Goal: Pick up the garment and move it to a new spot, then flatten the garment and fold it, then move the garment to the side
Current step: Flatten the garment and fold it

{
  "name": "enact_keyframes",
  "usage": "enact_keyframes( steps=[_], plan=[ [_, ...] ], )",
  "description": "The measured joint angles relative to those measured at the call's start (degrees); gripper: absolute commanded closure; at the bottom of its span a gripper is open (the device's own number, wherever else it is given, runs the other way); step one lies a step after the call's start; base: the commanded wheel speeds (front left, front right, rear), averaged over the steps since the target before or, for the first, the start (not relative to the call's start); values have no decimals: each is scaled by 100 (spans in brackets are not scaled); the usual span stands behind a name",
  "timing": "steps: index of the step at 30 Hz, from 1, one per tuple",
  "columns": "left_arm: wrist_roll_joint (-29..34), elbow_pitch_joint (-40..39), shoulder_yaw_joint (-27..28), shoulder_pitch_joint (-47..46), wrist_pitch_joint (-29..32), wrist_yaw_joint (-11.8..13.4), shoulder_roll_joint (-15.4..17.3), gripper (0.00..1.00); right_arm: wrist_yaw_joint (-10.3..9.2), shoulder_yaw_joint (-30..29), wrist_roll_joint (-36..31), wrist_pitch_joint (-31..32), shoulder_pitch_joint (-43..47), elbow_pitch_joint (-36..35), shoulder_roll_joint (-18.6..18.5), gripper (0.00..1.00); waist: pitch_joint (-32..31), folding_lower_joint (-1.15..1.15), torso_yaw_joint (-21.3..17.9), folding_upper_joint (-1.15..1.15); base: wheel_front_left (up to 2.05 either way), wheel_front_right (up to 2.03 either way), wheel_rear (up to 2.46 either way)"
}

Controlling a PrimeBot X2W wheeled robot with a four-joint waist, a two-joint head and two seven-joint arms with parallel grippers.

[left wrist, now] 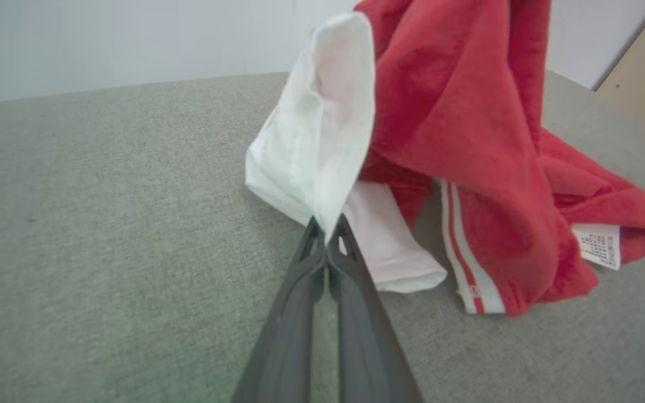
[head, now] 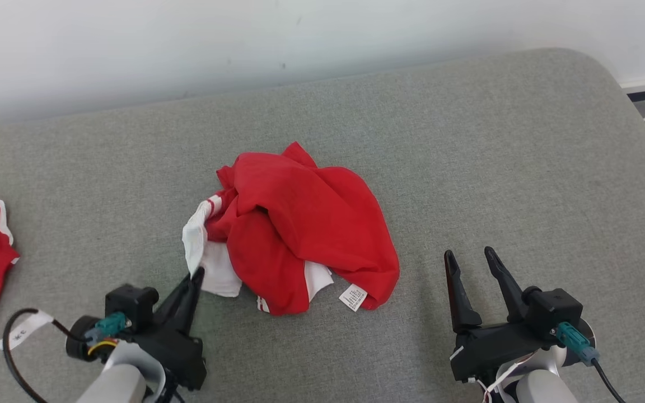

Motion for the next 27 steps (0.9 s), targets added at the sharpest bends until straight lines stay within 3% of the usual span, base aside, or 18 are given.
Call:
enact_keyframes(
  steps=[4,9,18,27],
  plan=[
    [104,-133,194,-140,0,-87,60,100,0,-21,-1,1,41,1,0,0,-77,0,50,0,0,0,0],
    [385,-372,205,-477,24,-258,526,100,0,-15,24,0,105,24,0,0,-218,0,123,0,0,0,0],
    [458,-1124,328,-1256,706,-426,1298,100,0,30,158,-26,193,114,0,0,-456,0,180,0,0,0,0],
    [408,-1205,322,-1967,1270,-538,1644,100,0,93,226,-58,178,155,1,0,-502,0,-23,0,0,0,0]
  ],
)
